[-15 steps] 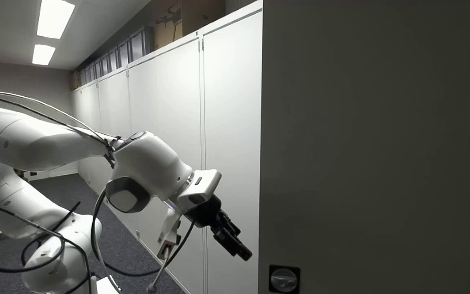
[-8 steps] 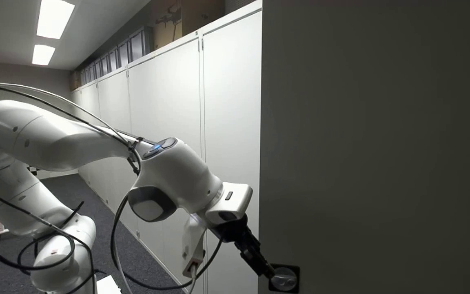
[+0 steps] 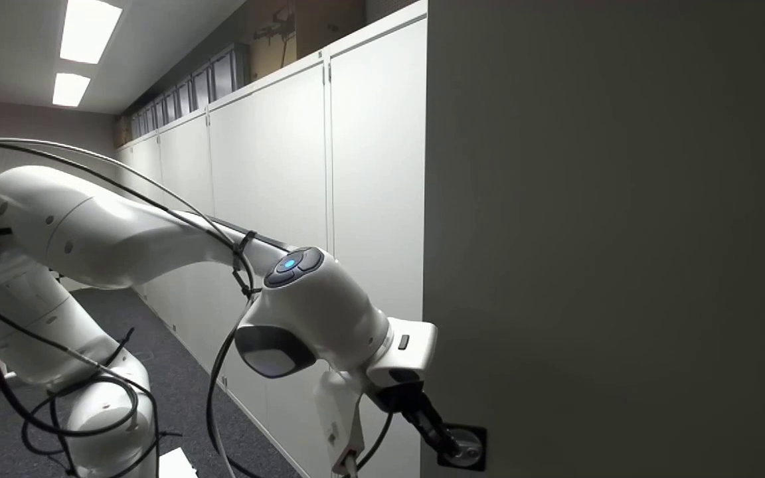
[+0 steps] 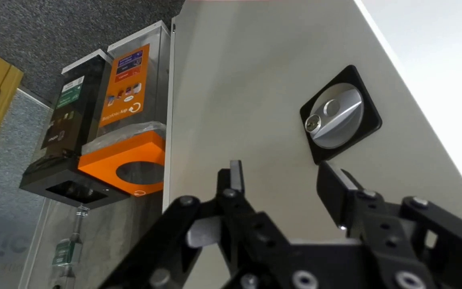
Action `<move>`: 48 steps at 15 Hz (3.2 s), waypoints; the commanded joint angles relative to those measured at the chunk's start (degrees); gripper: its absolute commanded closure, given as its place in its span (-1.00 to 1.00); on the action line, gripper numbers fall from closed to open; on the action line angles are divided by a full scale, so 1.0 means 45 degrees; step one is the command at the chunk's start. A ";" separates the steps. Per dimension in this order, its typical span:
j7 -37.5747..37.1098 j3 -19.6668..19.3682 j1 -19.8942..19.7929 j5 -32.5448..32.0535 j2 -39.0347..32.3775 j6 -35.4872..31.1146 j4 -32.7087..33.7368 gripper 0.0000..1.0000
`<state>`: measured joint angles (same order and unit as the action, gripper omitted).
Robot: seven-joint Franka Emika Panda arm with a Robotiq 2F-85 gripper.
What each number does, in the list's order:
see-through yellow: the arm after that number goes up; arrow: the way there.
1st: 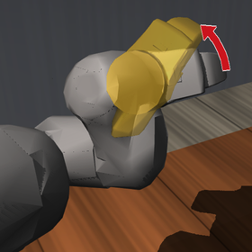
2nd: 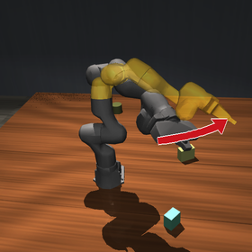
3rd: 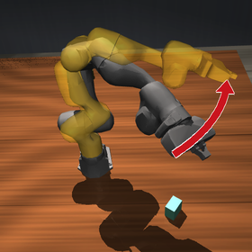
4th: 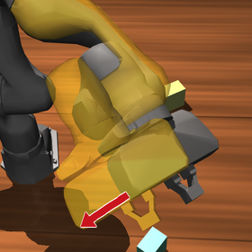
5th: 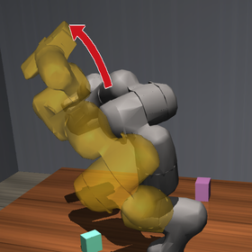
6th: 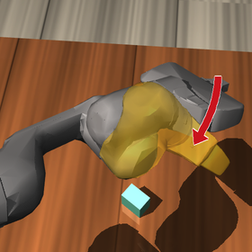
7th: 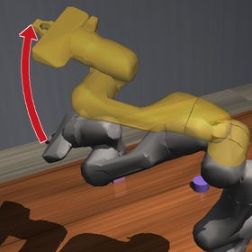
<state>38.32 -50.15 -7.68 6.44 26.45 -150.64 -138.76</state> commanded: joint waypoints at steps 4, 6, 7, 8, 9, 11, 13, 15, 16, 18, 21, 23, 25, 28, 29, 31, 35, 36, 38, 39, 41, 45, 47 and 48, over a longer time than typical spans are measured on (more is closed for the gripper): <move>0.2385 -0.1444 0.2217 0.0887 0.0367 0.0233 0.0681 0.98; 0.3154 -0.1763 0.2723 0.0907 0.0633 0.0323 0.0701 1.00; 0.3501 -0.1895 0.2932 0.0904 0.0699 0.0358 0.0717 1.00; 0.3823 -0.2011 0.3138 0.0916 0.0775 0.0329 0.0716 1.00; 0.4124 -0.2123 0.3318 0.0921 0.0848 0.0306 0.0715 1.00; 0.4672 -0.2332 0.3688 0.0956 0.0981 0.0247 0.0722 1.00; 0.5150 -0.2499 0.4032 0.1002 0.1155 0.0201 0.0719 1.00; 0.5539 -0.2601 0.4339 0.1035 0.1331 0.0180 0.0721 1.00; 0.5728 -0.2660 0.4523 0.1072 0.1429 0.0108 0.0708 1.00; 0.6019 -0.2774 0.4904 0.1177 0.1579 0.0004 0.0737 1.00; 0.6299 -0.2967 0.5464 0.1342 0.1688 -0.0158 0.0824 1.00; 0.6374 -0.3074 0.5785 0.1414 0.1743 -0.0224 0.0900 1.00; 0.6414 -0.3218 0.6096 0.1462 0.1718 -0.0326 0.0974 1.00; 0.6481 -0.3422 0.6537 0.1490 0.1735 -0.0434 0.1085 1.00; 0.6492 -0.3477 0.6679 0.1474 0.1736 -0.0455 0.1120 1.00; 0.6471 -0.3512 0.6906 0.1450 0.1766 -0.0470 0.1166 1.00; 0.6506 -0.3471 0.7235 0.1428 0.1844 -0.0452 0.1247 1.00; 0.6517 -0.3485 0.7331 0.1443 0.1850 -0.0475 0.1263 1.00; 0.6538 -0.3475 0.7507 0.1463 0.1891 -0.0458 0.1315 1.00; 0.6516 -0.3467 0.7596 0.1479 0.1888 -0.0421 0.1385 1.00; 0.6368 -0.3423 0.7778 0.1528 0.1856 -0.0270 0.1644 1.00; 0.6232 -0.3776 0.8491 0.1921 0.1639 -0.0399 0.2120 1.00; 0.6117 -0.4102 0.8957 0.2149 0.1482 -0.0445 0.2474 1.00; 0.6062 -0.4331 0.9229 0.2266 0.1423 -0.0460 0.2691 1.00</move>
<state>65.29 -66.80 29.03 13.77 33.96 -151.53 -130.42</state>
